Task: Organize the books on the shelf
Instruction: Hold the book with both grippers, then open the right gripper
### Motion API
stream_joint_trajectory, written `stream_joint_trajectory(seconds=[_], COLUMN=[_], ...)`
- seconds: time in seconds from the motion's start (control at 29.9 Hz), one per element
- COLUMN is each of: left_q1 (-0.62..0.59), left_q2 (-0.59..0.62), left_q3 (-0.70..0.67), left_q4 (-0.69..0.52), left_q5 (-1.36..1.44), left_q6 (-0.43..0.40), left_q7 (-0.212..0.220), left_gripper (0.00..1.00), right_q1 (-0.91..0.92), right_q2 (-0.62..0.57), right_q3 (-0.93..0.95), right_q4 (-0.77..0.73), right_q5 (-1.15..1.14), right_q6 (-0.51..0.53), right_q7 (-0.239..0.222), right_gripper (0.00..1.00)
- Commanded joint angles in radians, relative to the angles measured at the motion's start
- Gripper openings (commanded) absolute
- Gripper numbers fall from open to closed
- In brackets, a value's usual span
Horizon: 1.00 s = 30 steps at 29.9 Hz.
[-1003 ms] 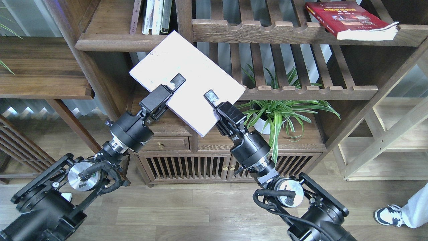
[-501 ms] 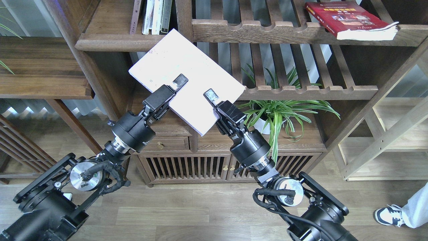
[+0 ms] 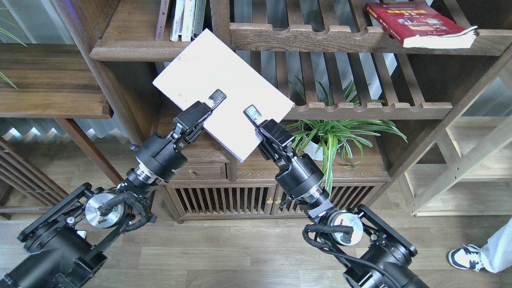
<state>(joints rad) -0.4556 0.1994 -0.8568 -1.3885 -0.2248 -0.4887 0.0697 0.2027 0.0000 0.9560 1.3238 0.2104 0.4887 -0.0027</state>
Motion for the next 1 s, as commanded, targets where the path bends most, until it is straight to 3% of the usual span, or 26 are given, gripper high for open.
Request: stream_joint_trajectory(seconds=[0.0,0.27,0.43,0.57,0.67,0.97], left_q1=[-0.009,-0.014,-0.012,-0.008,-0.009,-0.011], left_q2=[0.000,0.000,0.002,0.003,0.003,0.012], left_q3=[0.012,0.013,0.013,0.013,0.012,0.001], left_q4=[0.002,0.005,0.006,0.006,0.006,-0.004], left_q5=[-0.004,-0.005,-0.005,-0.005,-0.005,-0.008], left_q6=[0.000,0.000,0.000,0.000,0.000,0.000], left_q7=[0.001,-0.001,-0.001,-0.001,-0.002,-0.002], left_gripper=[0.03,0.03,0.03,0.03,0.03,0.04], right_q1=[0.000,0.000,0.000,0.000,0.001,0.014], right_q2=[0.000,0.000,0.000,0.000,0.000,0.000], right_q3=[0.000,0.000,0.000,0.009,0.010,0.029], right_q4=[0.000,0.000,0.000,0.000,0.000,0.000], right_q5=[0.000,0.001,0.000,0.000,0.000,-0.002], right_q6=[0.000,0.000,0.000,0.000,0.000,0.000], right_q7=[0.000,0.001,0.001,0.003,0.003,0.004], right_gripper=[0.03,0.10,0.34,0.59,0.70,0.82])
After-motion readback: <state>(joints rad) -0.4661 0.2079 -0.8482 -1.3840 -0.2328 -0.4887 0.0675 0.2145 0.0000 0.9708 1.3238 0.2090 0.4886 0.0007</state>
